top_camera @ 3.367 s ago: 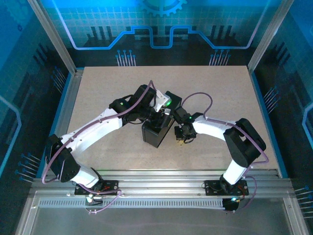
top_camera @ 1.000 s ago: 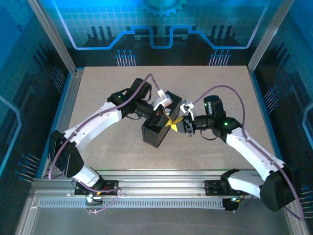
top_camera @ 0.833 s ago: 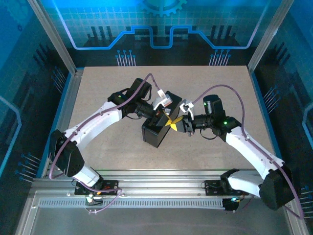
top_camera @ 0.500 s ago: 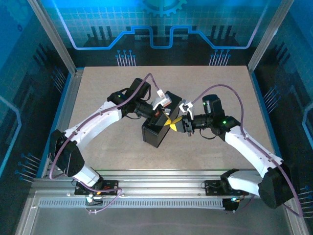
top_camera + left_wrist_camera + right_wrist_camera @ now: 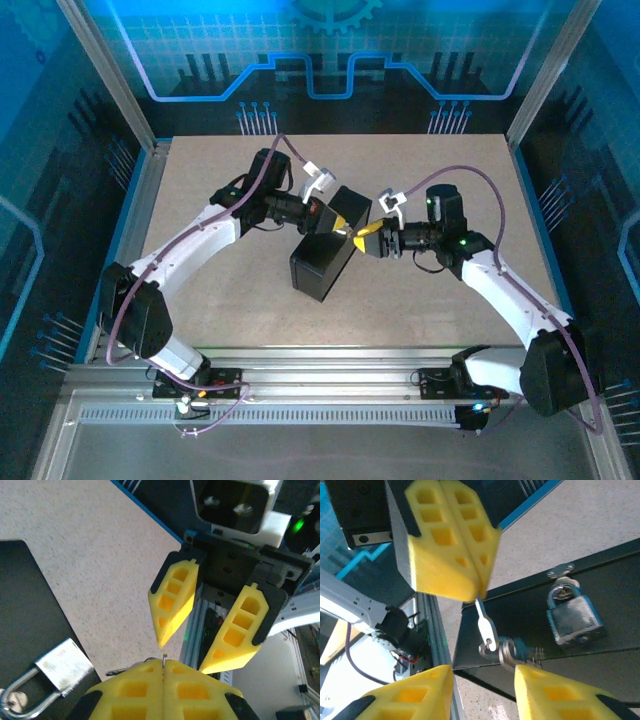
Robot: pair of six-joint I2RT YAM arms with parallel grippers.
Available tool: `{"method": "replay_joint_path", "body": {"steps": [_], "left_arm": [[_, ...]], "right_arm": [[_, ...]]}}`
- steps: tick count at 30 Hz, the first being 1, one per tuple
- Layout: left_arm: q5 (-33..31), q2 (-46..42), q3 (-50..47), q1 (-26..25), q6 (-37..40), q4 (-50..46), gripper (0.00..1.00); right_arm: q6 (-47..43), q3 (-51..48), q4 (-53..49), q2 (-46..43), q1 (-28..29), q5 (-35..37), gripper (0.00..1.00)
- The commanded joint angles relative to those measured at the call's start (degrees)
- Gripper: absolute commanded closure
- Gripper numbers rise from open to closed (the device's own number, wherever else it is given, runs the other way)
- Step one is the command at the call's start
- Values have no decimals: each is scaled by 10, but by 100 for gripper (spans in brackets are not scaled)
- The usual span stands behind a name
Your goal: Unlock the padlock with the key
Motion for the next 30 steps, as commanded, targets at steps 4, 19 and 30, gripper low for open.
{"method": "replay_joint_path", "body": {"steps": [4,19,30], "left_arm": [[24,-1,-13,4,-62,65,100],[9,2,-18,13,-86,84,100],[-3,-11,-39,14,-117,123,100]], "right_arm": [[163,-30,187,27,-30,-5,60],[210,-43,260,31,-18,-13,65],[243,-30,292,51,0,-26,65]]}}
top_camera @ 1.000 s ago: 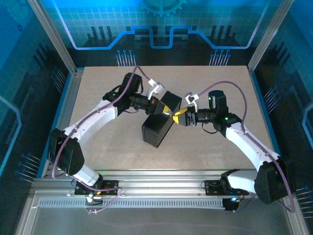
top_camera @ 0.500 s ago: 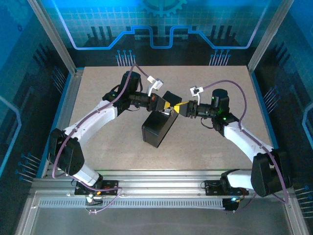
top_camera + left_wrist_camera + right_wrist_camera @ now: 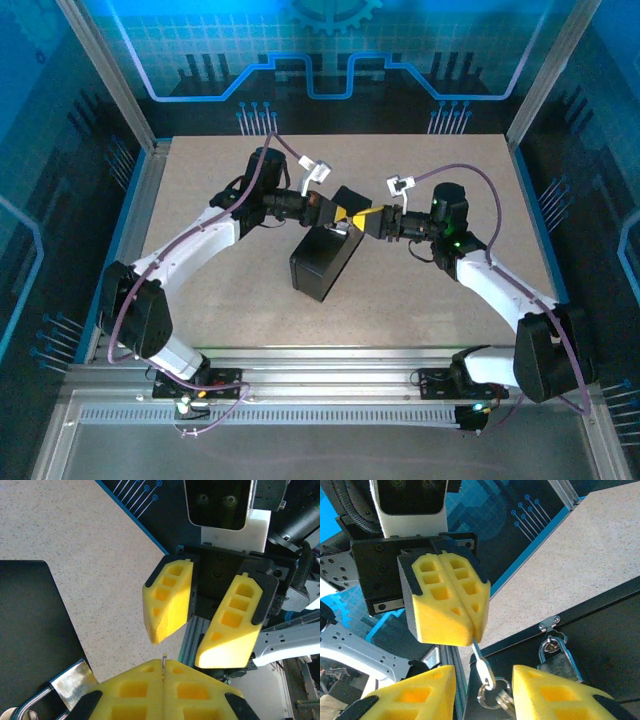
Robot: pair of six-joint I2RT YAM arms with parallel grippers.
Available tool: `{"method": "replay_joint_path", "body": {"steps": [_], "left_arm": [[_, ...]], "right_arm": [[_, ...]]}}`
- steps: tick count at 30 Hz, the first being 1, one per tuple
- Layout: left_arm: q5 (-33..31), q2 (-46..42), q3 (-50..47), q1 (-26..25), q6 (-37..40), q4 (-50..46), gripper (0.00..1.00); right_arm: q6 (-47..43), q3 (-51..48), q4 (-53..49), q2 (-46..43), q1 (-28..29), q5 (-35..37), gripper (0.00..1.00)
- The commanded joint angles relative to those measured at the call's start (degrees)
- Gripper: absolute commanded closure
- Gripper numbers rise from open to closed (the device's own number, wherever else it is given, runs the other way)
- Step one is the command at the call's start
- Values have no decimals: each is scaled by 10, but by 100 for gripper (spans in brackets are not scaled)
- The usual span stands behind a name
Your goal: Unlock the padlock with the key
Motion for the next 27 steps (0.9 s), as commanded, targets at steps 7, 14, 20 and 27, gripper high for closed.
{"method": "replay_joint_path", "body": {"steps": [7,14,20,27], "left_arm": [[-4,-16,-12,7,-14,26,100],[-4,-23,-16,10,-19,34,100],[4,-20,-20,12,-31,53,100],[6,-22,-25,11,-33,57,100]], "right_arm": [[2,11,9,13,19,-6,66],[7,9,8,21,18,-6,70],[10,9,11,21,19,-4,73],[15,14,19,25,22,-1,77]]}}
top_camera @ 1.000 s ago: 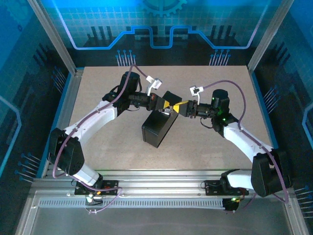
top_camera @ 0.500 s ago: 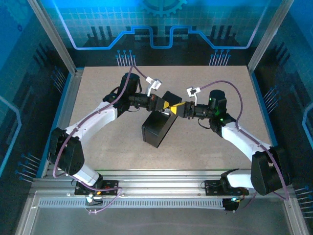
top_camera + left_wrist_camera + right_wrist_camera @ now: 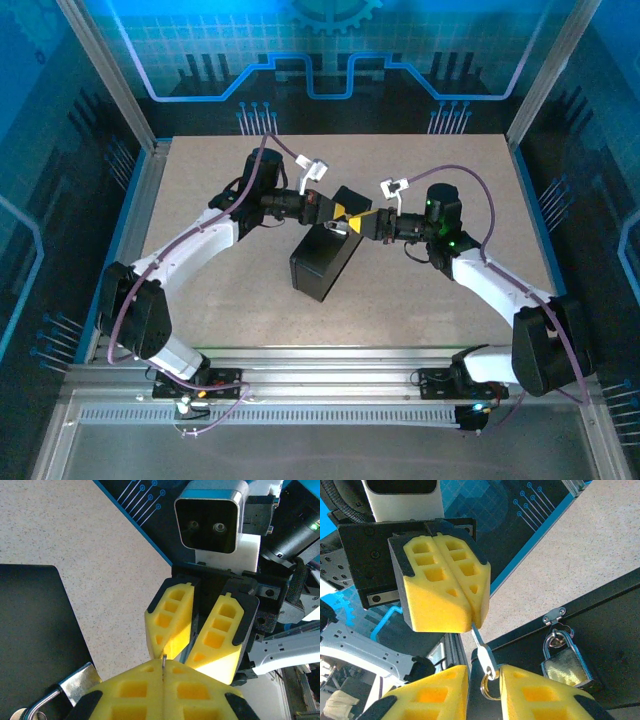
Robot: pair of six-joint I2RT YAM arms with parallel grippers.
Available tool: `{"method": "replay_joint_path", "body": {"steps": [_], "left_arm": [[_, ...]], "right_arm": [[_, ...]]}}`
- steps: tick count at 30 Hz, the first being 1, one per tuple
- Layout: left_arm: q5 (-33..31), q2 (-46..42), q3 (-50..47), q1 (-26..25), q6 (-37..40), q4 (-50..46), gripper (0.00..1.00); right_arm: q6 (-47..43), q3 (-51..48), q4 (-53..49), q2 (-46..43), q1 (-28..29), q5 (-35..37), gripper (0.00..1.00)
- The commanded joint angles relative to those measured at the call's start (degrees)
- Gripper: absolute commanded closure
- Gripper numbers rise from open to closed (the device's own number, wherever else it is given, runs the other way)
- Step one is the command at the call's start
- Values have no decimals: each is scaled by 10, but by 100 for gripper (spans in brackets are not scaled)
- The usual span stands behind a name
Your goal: Unlock the padlock with the key
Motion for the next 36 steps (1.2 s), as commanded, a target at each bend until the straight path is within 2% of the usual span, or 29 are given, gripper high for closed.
{"method": "replay_joint_path", "body": {"steps": [1,7,12,16,22,33,36], "left_arm": [[10,-18,-9,5,-7,22,100],[11,-20,-15,5,-13,31,100],[12,-26,-18,5,-14,36,100],[15,-26,-21,5,-14,37,100],[17,-29,-31,5,-19,47,100],[18,-29,-42,4,-23,58,100],[13,-27,-42,4,-18,48,100]], "right_arm": [[5,14,19,8,8,-1,78],[13,19,30,14,12,3,82],[16,16,40,14,13,6,90],[24,10,54,13,13,8,91],[29,13,56,13,13,15,87],[53,10,73,13,13,18,100],[61,7,59,12,7,24,100]]}}
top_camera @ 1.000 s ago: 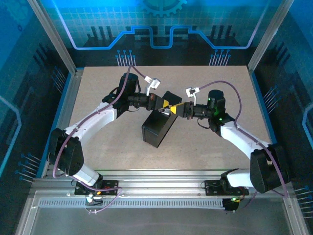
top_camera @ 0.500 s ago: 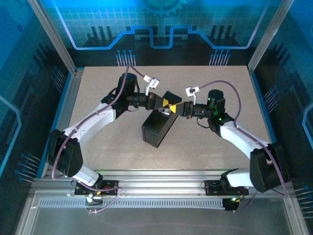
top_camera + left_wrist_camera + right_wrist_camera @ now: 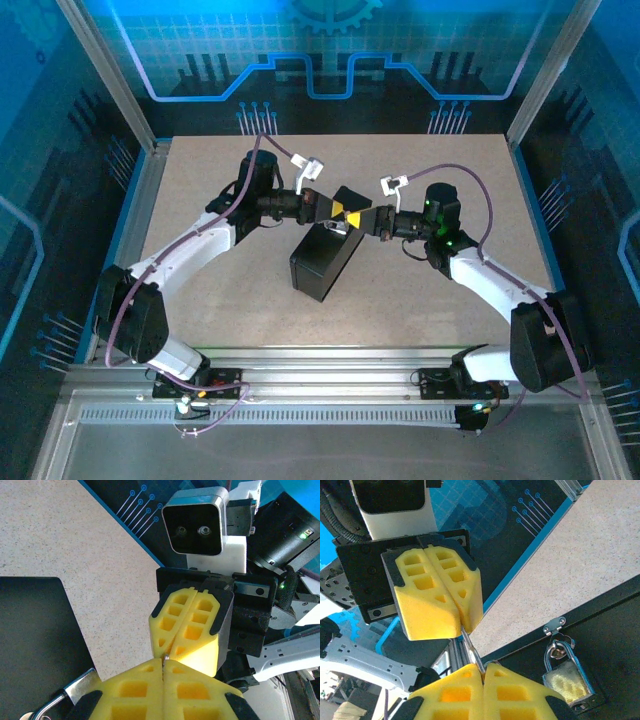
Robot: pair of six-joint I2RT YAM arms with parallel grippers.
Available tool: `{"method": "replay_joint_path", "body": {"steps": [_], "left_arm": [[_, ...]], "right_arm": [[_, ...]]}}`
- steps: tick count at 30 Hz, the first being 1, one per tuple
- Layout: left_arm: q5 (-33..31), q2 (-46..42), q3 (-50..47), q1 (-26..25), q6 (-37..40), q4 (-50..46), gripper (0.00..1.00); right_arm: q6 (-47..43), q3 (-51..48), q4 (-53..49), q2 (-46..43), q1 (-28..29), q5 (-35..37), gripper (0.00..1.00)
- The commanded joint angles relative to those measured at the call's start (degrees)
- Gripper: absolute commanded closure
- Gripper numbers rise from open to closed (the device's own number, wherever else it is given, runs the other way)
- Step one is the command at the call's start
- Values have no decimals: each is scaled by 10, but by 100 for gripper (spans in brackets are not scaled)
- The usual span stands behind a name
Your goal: Unlock the padlock with the key
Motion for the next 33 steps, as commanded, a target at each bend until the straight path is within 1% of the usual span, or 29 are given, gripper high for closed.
{"method": "replay_joint_path", "body": {"steps": [1,5,8,10,11,12,16,19,20,22,24,26,30,33], "left_arm": [[10,-10,-10,0,3,-13,100],[-1,1,-3,0,11,-33,99],[-12,7,5,1,14,-46,84],[-19,7,10,2,17,-53,71],[-21,7,12,2,20,-58,63],[-23,8,18,3,24,-62,60],[-41,8,35,5,48,-93,54],[-77,9,57,4,105,-142,53],[-97,6,61,2,140,-156,53],[-130,-7,55,-5,228,-162,52],[-150,-21,47,-18,345,-161,49],[-139,-28,46,-31,456,-172,46],[-78,-8,72,-40,658,-254,39],[-81,27,111,-38,724,-304,36]], "right_arm": [[13,4,17,-2,0,8,100],[1,6,-34,-11,-11,9,100],[-22,13,-90,-19,-18,5,100],[-38,13,-117,-28,-23,5,100],[-51,16,-152,-32,-25,5,100],[-63,20,-179,-37,-28,8,100],[-109,43,-287,-43,-39,9,100],[-146,62,-378,-42,-50,13,100],[-162,86,-421,-41,-51,20,100],[-176,102,-475,-41,-58,22,100],[-184,117,-525,-38,-65,21,100],[-192,133,-572,-31,-70,21,100],[-179,152,-627,-11,-72,23,100],[-173,165,-660,-3,-72,36,100]]}}
